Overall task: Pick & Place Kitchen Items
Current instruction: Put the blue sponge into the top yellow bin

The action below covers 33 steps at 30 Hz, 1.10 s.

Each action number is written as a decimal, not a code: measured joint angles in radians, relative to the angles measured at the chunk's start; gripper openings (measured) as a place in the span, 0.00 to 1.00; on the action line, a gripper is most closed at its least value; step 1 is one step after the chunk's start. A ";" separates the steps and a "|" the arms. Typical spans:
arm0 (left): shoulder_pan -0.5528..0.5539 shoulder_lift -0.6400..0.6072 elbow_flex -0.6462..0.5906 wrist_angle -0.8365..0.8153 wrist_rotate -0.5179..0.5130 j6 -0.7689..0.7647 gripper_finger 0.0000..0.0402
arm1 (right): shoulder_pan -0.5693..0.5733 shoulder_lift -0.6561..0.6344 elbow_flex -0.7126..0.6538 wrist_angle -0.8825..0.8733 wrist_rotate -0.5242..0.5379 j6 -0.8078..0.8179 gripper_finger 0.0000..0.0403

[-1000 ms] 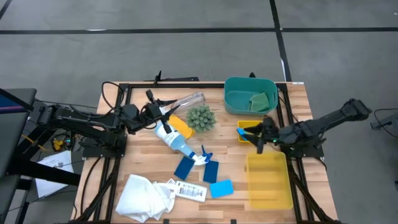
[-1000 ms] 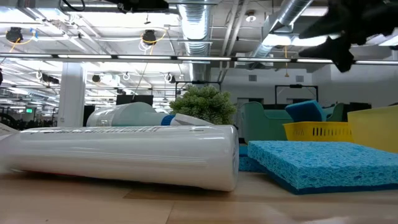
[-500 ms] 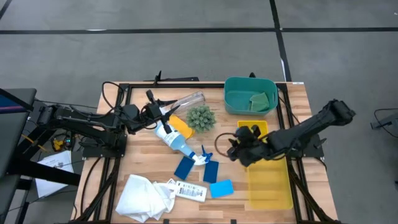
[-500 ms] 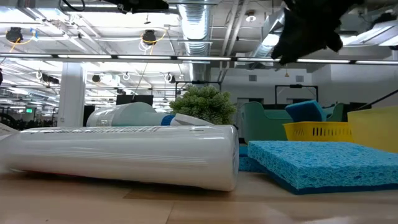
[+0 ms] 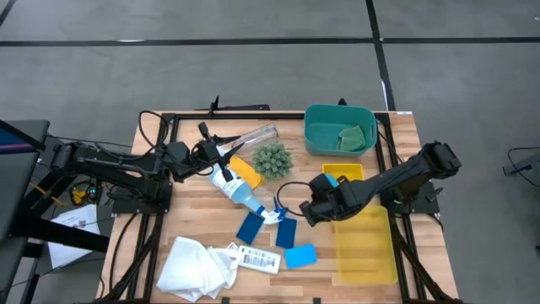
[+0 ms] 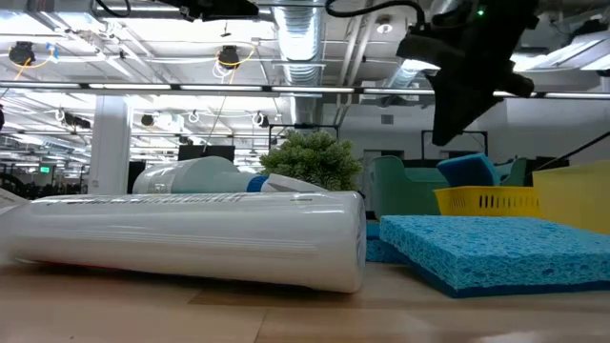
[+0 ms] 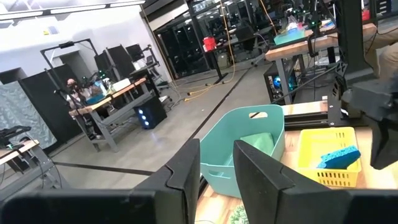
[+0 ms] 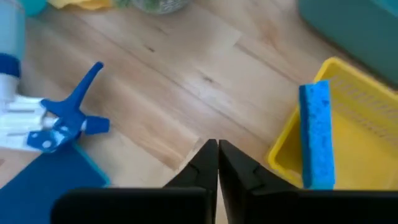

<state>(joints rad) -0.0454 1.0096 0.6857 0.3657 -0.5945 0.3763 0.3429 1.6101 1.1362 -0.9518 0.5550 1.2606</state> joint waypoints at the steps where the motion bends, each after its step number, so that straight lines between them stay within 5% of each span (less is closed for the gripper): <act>1: 0.000 0.000 0.000 0.000 0.000 0.000 0.23 | -0.001 0.000 0.001 0.002 -0.012 0.000 0.02; 33: 0.000 0.000 0.000 0.001 0.000 0.000 0.23 | -0.150 0.018 -0.003 0.081 -0.127 -0.190 0.00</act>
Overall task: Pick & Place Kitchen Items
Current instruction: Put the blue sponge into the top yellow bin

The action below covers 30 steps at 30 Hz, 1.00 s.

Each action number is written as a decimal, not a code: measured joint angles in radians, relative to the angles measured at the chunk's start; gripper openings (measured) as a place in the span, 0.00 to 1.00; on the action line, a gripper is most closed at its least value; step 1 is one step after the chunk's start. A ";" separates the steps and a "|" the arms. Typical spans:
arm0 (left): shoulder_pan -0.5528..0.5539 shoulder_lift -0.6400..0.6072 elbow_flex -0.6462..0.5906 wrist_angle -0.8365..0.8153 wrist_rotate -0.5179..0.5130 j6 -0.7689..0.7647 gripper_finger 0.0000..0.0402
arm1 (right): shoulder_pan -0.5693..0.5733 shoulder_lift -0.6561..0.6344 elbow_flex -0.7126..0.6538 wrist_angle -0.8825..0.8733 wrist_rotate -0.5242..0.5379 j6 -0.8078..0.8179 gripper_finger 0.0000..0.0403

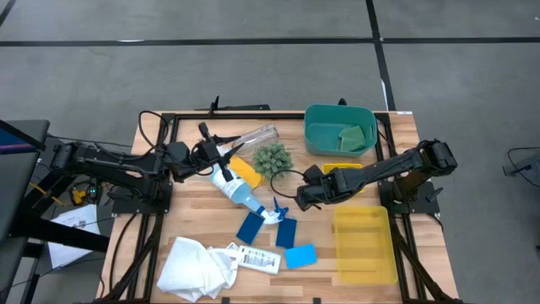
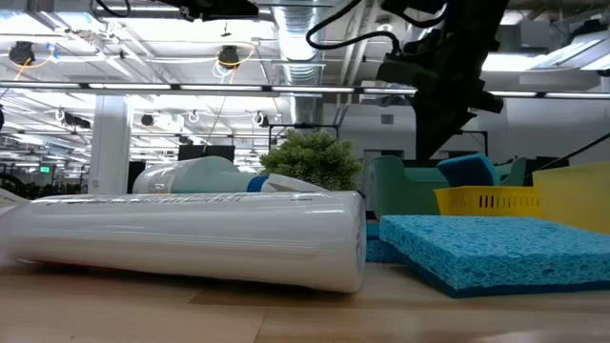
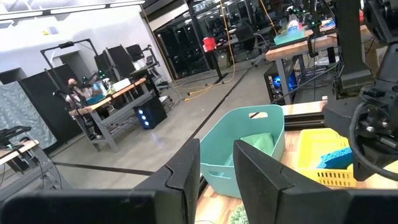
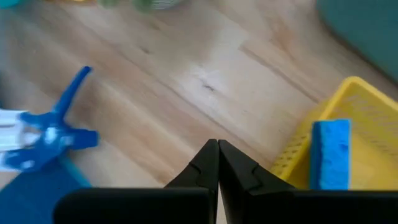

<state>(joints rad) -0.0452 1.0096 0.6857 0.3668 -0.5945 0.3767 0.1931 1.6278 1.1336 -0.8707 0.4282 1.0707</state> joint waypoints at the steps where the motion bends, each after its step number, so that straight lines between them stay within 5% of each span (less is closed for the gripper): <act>1: 0.000 0.000 0.000 0.000 0.000 0.000 0.23 | -0.002 0.008 0.003 0.015 -0.009 -0.009 0.00; 26: 0.000 0.000 0.000 -0.003 0.000 0.000 0.23 | -0.026 0.017 0.002 -0.047 -0.027 0.019 0.00; 30: 0.000 0.000 0.000 -0.004 0.000 0.000 0.23 | -0.041 0.017 0.003 -0.309 -0.004 0.174 0.00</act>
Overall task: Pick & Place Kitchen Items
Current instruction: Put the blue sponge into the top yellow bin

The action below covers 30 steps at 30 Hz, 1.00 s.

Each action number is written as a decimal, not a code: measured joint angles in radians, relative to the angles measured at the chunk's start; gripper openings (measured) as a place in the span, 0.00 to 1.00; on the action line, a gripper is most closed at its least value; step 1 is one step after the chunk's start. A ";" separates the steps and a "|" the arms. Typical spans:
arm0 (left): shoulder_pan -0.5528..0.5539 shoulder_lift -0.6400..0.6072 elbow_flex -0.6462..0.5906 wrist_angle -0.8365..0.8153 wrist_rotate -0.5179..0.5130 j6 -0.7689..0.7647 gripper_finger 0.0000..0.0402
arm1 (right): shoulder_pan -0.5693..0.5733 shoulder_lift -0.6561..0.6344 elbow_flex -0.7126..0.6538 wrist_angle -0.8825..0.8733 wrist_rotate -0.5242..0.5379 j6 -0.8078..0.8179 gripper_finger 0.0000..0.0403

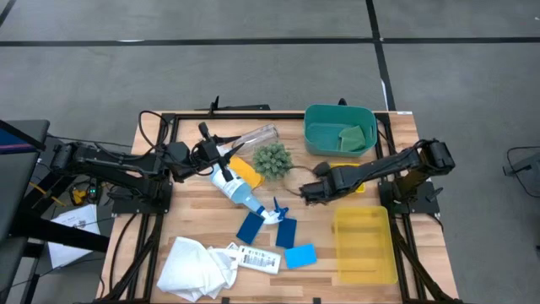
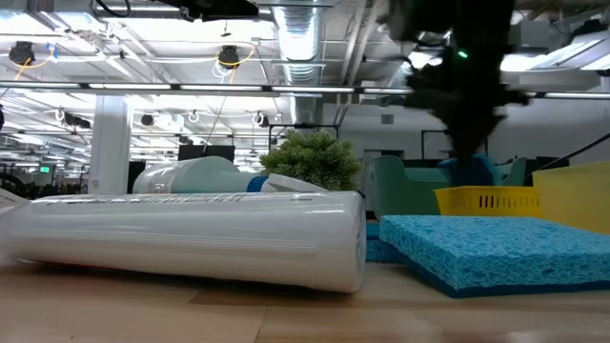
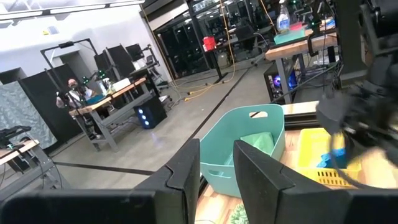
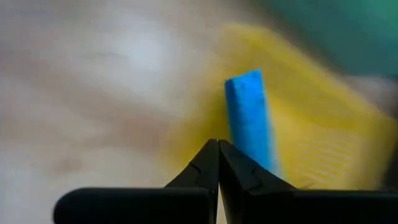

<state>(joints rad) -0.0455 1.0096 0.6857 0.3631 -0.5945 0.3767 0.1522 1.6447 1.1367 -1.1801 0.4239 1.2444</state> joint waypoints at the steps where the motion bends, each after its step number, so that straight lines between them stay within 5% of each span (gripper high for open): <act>1: 0.000 0.000 0.000 0.000 0.000 0.000 0.23 | -0.001 0.000 -0.002 -0.093 0.029 0.079 0.00; 5: 0.000 0.000 0.000 0.000 0.000 0.000 0.23 | 0.063 -0.032 -0.001 -0.226 0.133 0.277 0.00; 14: 0.005 0.000 0.000 0.002 0.000 0.000 0.23 | 0.152 -0.086 -0.001 -0.239 0.176 0.376 0.00; 20: 0.005 0.000 0.000 0.000 0.000 0.000 0.23 | 0.121 -0.087 -0.013 -0.282 0.171 0.379 0.00; 30: 0.005 0.000 0.000 -0.004 0.000 0.000 0.23 | 0.049 -0.208 -0.240 -0.182 0.175 0.372 0.03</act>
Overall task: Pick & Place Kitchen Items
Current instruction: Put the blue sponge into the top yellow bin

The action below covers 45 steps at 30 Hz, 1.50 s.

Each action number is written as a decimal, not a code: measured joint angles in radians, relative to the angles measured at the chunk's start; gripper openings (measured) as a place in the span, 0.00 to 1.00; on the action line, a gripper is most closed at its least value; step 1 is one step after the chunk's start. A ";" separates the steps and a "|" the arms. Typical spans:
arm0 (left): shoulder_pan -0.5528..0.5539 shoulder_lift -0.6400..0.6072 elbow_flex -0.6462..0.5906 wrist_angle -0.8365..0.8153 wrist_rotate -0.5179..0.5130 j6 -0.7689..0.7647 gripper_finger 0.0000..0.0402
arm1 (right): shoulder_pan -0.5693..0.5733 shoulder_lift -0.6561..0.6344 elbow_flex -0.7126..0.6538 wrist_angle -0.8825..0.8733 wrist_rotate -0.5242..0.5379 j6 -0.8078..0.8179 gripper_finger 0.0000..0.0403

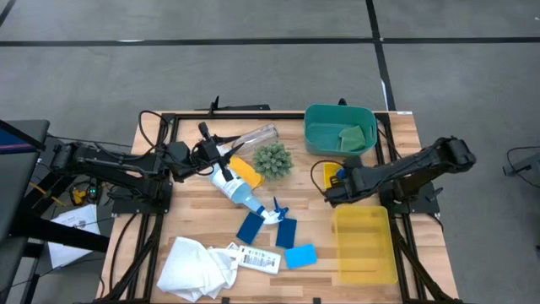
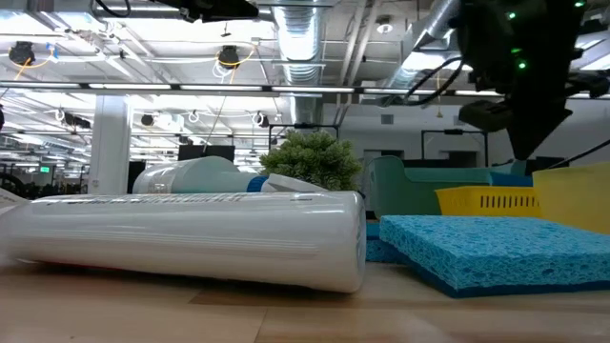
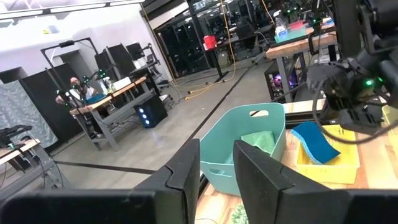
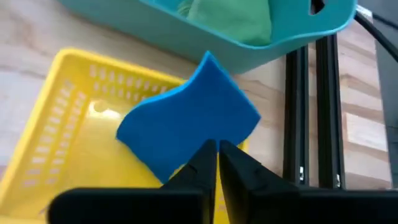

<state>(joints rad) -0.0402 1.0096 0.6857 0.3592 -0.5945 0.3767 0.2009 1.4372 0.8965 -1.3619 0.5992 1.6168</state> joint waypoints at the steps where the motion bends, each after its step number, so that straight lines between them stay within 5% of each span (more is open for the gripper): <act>1: 0.000 0.000 0.000 0.000 0.000 0.000 0.23 | -0.003 -0.027 -0.019 0.007 0.004 0.004 0.05; 10: 0.000 0.000 0.000 0.000 0.000 0.000 0.23 | -0.074 -0.143 -0.173 0.125 0.022 0.010 0.08; 24: 0.000 0.000 0.000 0.001 0.000 0.000 0.23 | -0.082 -0.142 -0.183 0.118 0.134 0.033 0.00; 38: 0.000 0.000 0.000 0.001 0.000 0.000 0.23 | -0.132 -0.142 -0.249 0.149 0.108 0.012 0.00; 45: 0.000 0.000 0.000 0.001 0.000 0.000 0.23 | -0.068 -0.142 -0.238 0.190 0.049 -0.019 0.00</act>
<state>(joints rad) -0.0399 1.0096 0.6857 0.3599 -0.5945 0.3767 0.1328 1.2953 0.6587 -1.1717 0.6482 1.5978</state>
